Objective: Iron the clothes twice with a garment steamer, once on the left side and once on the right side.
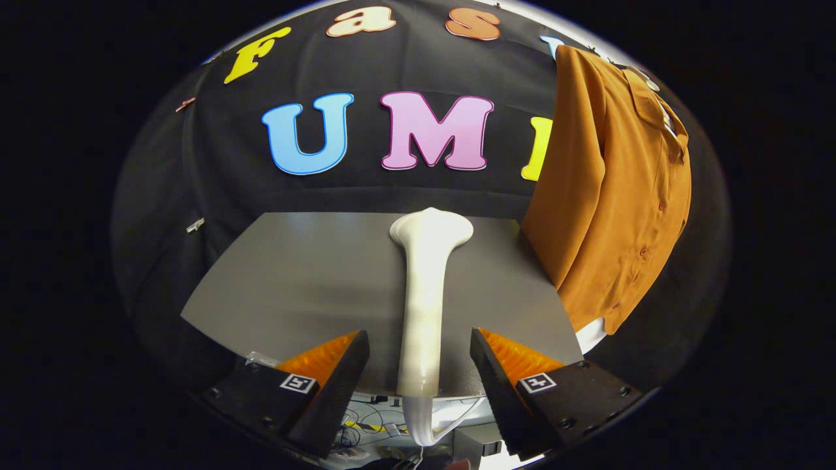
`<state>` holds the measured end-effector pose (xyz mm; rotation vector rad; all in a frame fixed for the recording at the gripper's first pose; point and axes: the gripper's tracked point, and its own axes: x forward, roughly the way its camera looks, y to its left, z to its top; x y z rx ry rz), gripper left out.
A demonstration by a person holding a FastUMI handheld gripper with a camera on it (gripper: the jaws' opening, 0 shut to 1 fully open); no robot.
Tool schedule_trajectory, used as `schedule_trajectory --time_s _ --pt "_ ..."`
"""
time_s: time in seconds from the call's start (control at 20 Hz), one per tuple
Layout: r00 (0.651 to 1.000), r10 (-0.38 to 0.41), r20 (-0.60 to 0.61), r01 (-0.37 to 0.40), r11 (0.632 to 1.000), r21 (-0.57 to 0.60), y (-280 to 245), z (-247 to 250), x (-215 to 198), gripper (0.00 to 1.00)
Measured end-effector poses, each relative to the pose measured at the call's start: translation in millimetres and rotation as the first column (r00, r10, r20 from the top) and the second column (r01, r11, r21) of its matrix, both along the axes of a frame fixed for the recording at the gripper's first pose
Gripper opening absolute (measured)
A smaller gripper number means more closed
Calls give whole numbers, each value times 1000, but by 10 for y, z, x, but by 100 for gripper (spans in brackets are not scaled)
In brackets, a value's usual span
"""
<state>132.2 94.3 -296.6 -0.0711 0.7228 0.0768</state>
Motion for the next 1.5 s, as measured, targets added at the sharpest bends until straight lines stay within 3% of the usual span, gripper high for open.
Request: schedule_trajectory --time_s 0.2,0.3,0.45,0.55,0.7,1.0,1.2,1.5 --pt "998 5 -56 -3 999 35 90 -259 71 80" --pt "999 -1 -35 2 999 33 48 -246 129 66" --pt "999 15 29 -17 998 61 79 -188 111 34" --pt "998 33 47 -37 996 82 100 -189 112 29" --pt "997 34 73 -41 994 101 69 -63 61 29" --pt "960 19 279 -55 991 124 -95 792 -168 29" --pt "907 8 422 -75 987 143 -391 1409 -323 29" --pt "798 -39 601 -70 985 156 -1129 2187 -453 29"
